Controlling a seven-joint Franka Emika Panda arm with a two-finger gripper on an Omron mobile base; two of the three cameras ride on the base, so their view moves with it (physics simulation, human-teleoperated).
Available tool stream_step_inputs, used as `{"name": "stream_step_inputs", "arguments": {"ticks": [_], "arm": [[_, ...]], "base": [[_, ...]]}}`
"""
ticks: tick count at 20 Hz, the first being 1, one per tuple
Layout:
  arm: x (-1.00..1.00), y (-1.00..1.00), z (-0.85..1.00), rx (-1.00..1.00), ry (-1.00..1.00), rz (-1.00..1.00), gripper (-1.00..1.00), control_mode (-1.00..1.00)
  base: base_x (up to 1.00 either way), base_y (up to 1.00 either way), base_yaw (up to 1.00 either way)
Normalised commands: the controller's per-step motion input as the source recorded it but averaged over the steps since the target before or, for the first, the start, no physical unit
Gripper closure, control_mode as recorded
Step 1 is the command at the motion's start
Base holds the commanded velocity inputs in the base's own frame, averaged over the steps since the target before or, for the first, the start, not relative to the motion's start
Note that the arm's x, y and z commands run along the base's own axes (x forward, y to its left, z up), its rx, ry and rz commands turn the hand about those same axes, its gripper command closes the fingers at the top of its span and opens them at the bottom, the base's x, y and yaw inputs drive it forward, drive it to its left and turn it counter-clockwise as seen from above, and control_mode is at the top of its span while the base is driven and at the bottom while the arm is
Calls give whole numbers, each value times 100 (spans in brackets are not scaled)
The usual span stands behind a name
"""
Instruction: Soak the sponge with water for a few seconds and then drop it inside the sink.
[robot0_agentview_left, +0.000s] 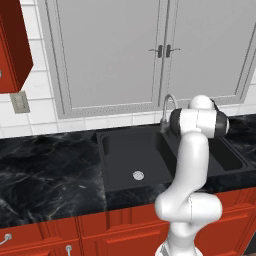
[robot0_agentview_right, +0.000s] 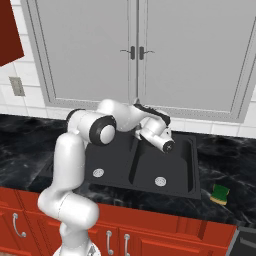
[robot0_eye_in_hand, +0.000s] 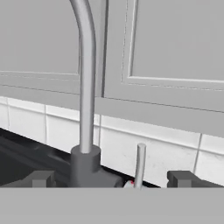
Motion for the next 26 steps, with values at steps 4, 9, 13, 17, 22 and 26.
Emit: {"name": "stream_step_inputs", "arguments": {"ticks": [4, 9, 13, 17, 22, 26], "arm": [[9, 0, 0, 0, 0, -1, -100, -100], [12, 0, -1, 0, 0, 0, -100, -100], [17, 0, -8, 0, 0, 0, -100, -100], [23, 0, -14, 0, 0, 0, -100, -100], [24, 0, -19, 0, 0, 0, -100, -100], [21, 0, -22, 0, 0, 0, -100, -100]], "base": [[0, 0, 0], [0, 0, 0], [0, 0, 0], [0, 0, 0], [0, 0, 0], [0, 0, 0]]}}
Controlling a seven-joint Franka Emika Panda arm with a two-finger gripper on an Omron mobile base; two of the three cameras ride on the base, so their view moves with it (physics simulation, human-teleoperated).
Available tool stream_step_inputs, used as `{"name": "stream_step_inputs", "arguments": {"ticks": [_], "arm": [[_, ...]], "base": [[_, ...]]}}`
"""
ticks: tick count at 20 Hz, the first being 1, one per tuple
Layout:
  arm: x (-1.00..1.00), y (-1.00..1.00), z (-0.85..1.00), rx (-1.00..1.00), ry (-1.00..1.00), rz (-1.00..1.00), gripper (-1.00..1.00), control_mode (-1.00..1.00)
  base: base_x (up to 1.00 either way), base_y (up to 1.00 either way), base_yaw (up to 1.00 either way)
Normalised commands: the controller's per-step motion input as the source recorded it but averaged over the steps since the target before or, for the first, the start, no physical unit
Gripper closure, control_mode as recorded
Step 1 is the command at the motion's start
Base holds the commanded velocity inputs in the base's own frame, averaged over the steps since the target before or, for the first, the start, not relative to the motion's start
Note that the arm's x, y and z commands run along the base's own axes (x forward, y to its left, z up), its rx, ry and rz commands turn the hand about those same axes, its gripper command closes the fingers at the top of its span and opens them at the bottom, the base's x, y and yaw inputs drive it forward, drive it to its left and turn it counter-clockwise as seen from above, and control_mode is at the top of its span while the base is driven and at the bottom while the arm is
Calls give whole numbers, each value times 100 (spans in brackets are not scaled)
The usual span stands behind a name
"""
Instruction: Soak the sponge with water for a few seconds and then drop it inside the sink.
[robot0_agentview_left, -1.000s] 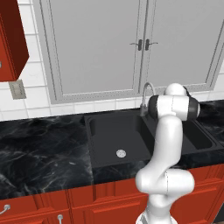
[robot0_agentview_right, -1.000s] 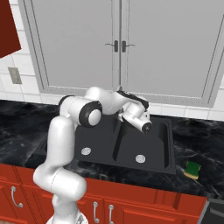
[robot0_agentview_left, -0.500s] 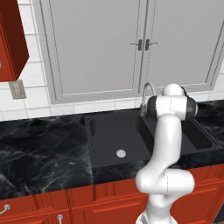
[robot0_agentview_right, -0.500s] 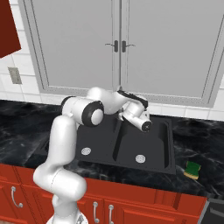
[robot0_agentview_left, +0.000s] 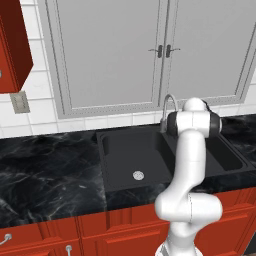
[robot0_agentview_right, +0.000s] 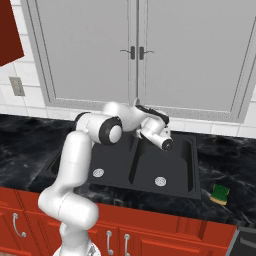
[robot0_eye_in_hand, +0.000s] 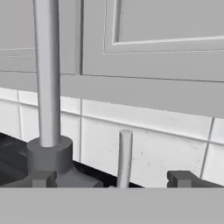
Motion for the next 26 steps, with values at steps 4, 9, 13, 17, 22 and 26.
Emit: {"name": "stream_step_inputs", "arguments": {"ticks": [4, 9, 13, 17, 22, 26], "arm": [[21, 0, -19, 0, 0, 0, -100, -100], [24, 0, -8, 0, 0, 0, -100, -100], [23, 0, -1, 0, 0, 0, -100, -100], [14, 0, 0, 0, 0, 0, -100, -100], [3, 0, 0, 1, 0, -5, -100, -100], [0, 0, 2, 2, 0, -7, -100, -100]], "base": [[0, 0, 0], [0, 0, 0], [0, 0, 0], [0, 0, 0], [0, 0, 0], [0, 0, 0]]}}
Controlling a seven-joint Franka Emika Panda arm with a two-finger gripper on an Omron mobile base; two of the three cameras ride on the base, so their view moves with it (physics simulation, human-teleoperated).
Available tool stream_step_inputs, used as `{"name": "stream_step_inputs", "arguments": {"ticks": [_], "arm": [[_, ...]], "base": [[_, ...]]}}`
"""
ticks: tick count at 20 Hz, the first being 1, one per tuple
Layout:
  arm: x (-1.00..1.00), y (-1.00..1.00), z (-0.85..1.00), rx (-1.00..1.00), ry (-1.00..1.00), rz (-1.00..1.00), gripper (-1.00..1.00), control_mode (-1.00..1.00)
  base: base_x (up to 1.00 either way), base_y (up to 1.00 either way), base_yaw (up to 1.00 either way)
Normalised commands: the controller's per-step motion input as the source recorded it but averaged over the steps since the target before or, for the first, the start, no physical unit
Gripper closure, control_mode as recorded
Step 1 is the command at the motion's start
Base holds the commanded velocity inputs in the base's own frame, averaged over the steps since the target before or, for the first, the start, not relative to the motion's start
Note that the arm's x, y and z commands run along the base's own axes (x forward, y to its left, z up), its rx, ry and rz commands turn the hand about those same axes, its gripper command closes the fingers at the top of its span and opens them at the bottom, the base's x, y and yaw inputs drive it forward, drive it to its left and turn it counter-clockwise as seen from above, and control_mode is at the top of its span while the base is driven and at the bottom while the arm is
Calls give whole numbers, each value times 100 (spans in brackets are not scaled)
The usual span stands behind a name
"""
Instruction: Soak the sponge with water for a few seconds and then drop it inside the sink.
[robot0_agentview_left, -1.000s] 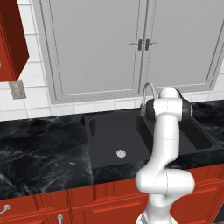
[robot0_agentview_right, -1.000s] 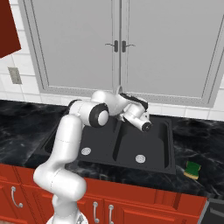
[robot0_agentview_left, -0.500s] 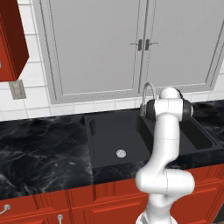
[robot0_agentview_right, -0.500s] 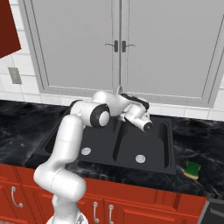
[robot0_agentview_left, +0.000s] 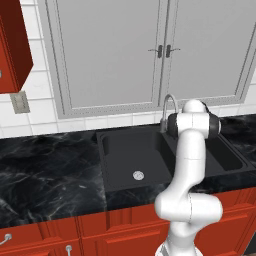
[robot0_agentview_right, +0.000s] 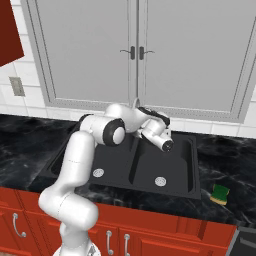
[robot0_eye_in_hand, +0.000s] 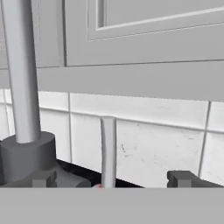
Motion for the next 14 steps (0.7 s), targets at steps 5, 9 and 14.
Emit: {"name": "stream_step_inputs", "arguments": {"ticks": [5, 9, 14], "arm": [[0, 0, 10, 2, 0, -5, -100, -100], [0, 0, 12, 0, -1, -2, -100, -100], [3, 0, 2, 0, -2, 0, -100, -100]], "base": [[0, 0, 0], [0, 0, 0], [0, 0, 0]]}}
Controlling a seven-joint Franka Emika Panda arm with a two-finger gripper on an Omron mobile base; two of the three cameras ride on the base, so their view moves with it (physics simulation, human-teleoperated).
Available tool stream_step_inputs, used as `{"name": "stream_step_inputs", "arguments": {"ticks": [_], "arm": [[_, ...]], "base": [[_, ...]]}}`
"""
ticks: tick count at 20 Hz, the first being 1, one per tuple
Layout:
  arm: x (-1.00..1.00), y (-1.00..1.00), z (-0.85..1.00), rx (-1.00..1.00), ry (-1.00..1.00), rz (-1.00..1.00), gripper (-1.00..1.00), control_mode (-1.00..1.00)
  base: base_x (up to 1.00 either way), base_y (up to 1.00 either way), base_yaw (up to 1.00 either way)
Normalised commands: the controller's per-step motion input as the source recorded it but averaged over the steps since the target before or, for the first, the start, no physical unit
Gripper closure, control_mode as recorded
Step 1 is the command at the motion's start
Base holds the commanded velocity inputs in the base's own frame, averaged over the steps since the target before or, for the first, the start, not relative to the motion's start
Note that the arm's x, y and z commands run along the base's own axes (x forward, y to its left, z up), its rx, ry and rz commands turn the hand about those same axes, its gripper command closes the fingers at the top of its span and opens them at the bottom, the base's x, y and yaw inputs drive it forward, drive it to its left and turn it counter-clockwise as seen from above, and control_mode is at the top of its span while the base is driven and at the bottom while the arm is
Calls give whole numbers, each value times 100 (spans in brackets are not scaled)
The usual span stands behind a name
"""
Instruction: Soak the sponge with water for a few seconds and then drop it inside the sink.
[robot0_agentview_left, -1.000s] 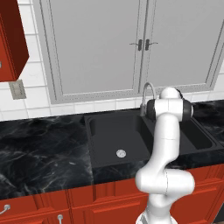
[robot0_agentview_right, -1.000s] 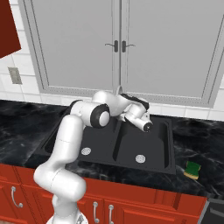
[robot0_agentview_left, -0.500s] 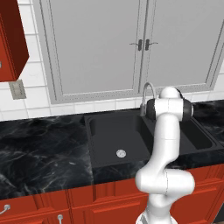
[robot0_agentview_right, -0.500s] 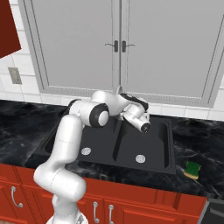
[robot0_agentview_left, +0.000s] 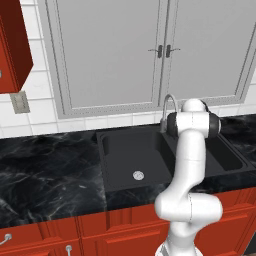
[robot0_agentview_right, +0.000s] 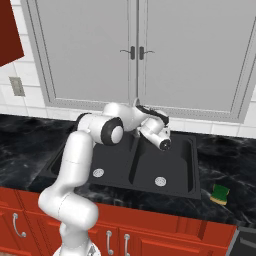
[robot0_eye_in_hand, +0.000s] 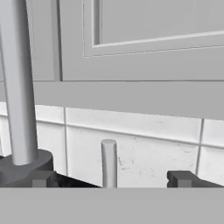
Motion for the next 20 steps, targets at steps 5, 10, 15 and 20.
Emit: {"name": "stream_step_inputs", "arguments": {"ticks": [5, 10, 15, 20], "arm": [[2, -2, 0, 0, 0, -1, -100, -100], [0, -6, -6, 0, 0, -1, -100, -100], [1, -33, -12, 0, 0, -4, -100, -100], [6, -41, -4, 0, 0, -5, -100, -100]], "base": [[0, 0, 0], [0, 0, 0], [0, 0, 0], [0, 0, 0]]}}
